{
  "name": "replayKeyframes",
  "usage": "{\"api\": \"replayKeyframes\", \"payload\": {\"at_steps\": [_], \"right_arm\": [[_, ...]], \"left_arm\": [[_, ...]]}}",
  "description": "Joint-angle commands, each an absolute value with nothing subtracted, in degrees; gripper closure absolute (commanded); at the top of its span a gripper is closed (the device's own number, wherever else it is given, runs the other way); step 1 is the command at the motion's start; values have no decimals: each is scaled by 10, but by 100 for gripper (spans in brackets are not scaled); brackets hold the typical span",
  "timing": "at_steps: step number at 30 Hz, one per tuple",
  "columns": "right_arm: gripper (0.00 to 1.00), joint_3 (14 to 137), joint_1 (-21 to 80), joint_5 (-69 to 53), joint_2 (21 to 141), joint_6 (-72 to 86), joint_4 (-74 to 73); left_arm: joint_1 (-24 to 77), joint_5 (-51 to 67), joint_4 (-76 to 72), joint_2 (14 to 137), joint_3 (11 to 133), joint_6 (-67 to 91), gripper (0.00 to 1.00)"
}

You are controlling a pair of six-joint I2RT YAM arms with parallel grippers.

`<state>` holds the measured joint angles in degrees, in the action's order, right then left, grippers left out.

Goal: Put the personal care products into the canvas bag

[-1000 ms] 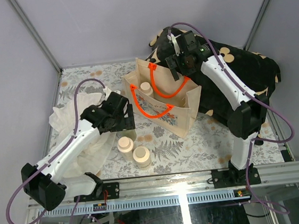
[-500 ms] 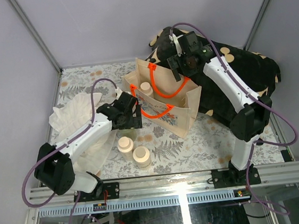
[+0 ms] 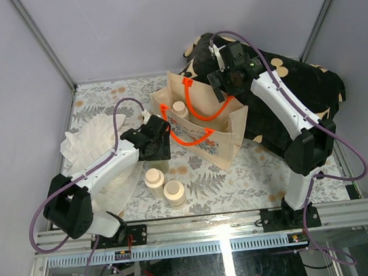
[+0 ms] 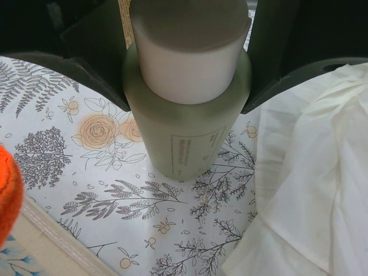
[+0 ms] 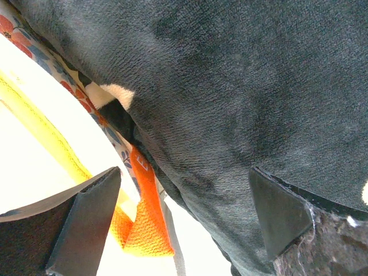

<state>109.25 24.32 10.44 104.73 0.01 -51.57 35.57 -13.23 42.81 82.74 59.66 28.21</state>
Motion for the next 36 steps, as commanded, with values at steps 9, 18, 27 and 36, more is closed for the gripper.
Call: {"api": "replayKeyframes", "payload": {"at_steps": [9, 18, 27, 36], "right_arm": [[0, 1081, 242, 123, 1021, -16, -507], [0, 1096, 242, 98, 1034, -9, -499], [0, 1095, 242, 99, 1036, -10, -500], [0, 1105, 242, 121, 1030, -3, -511]], "left_arm": [[357, -81, 500, 787, 763, 268, 100], [357, -18, 526, 781, 959, 274, 100], [358, 5, 494, 818, 1107, 210, 100], [358, 13, 419, 938, 1162, 159, 100]]}}
